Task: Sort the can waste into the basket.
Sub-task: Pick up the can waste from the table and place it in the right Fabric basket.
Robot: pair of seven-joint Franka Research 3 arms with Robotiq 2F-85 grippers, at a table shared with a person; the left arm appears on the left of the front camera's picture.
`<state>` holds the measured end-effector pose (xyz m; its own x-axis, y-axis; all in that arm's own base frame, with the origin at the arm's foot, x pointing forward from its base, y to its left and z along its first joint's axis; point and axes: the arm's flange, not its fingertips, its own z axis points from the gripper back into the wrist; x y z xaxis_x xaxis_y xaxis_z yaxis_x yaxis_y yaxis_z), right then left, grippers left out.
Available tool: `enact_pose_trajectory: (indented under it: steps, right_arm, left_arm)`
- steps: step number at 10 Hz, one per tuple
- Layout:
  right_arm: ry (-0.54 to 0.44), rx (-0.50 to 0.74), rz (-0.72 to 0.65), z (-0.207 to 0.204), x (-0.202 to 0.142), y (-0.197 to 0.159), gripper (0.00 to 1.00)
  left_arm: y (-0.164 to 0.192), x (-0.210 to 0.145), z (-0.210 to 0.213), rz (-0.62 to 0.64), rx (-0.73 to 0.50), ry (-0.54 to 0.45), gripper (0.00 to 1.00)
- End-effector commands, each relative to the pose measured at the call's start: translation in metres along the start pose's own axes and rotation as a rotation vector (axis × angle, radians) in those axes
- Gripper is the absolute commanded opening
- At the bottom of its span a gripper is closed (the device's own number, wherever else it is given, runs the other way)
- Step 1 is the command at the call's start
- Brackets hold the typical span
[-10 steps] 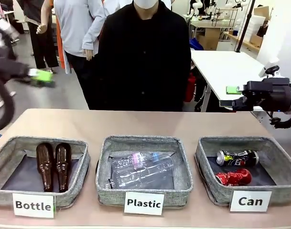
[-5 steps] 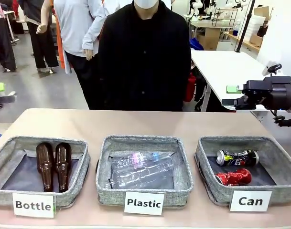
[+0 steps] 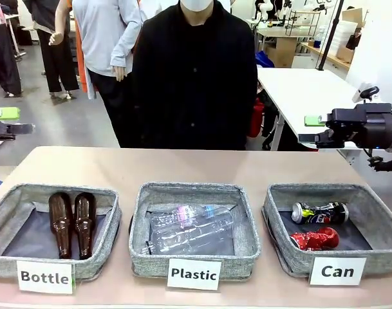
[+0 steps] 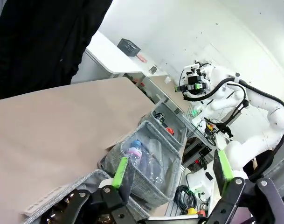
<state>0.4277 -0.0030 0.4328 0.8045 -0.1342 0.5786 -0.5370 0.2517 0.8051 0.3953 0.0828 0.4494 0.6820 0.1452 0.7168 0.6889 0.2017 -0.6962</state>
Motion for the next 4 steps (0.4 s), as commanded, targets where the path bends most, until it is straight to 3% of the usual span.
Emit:
enact_pose_trajectory:
  steps: [1,4]
  right_arm:
    - [-0.006,0.014,-0.002,-0.0018,0.0008,0.0008,1.0]
    - [-0.006,0.014,-0.002,-0.0018,0.0008,0.0008,1.0]
  left_arm:
    - [-0.0018,0.0004,0.0045,0.01,0.003,0.007,0.89]
    - [-0.0018,0.0004,0.0045,0.01,0.003,0.007,0.89]
